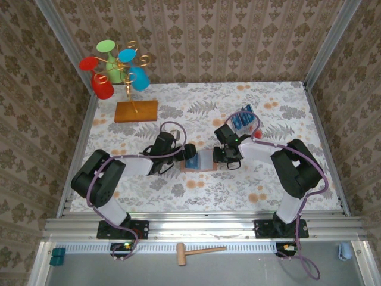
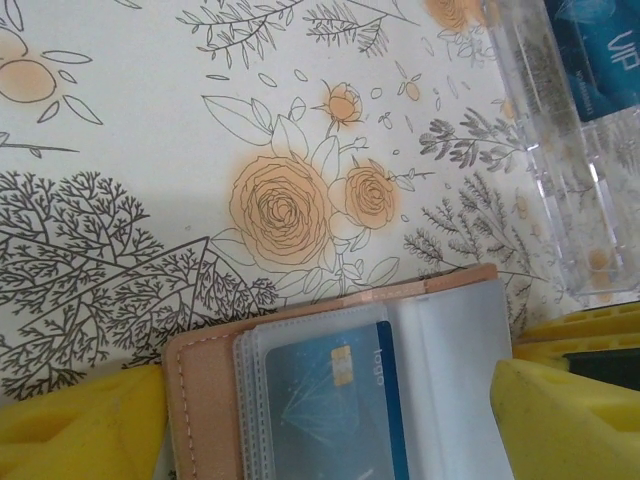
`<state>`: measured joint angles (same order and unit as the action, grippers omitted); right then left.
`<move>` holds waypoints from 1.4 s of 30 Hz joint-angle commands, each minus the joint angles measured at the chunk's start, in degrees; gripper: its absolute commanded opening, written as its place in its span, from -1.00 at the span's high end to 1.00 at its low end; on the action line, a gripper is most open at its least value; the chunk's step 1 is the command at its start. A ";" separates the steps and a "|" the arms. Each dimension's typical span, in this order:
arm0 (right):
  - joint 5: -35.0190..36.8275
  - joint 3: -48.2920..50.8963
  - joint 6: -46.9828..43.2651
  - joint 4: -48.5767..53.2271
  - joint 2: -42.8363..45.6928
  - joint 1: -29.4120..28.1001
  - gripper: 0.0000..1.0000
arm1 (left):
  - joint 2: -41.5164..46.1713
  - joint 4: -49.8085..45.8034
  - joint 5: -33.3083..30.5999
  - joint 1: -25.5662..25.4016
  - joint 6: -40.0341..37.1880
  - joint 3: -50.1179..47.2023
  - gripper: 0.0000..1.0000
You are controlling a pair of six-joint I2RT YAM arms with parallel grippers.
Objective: Put the credit cards into the card holder
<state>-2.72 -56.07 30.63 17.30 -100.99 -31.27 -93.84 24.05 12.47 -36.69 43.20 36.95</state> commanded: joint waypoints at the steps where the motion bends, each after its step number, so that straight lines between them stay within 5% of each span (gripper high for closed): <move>1: -2.24 1.93 0.45 -2.84 -3.48 -0.81 0.50 | 2.89 6.80 4.23 -1.18 3.43 -1.09 -0.69; 15: -2.35 1.63 0.35 -2.03 -1.83 -0.14 0.49 | 1.41 15.59 3.98 -6.26 8.53 2.31 -0.66; 23: -2.43 2.99 0.97 0.87 8.25 4.13 0.09 | -2.52 18.25 3.70 -8.91 10.36 4.81 -0.64; 42: 1.88 5.98 4.52 8.85 20.83 10.48 0.13 | -10.10 16.37 -5.98 -15.53 11.70 4.48 -0.57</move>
<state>-2.59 -51.00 34.37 23.79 -81.43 -21.23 -103.26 42.81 10.55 -51.44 54.46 41.41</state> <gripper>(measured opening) 0.440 0.789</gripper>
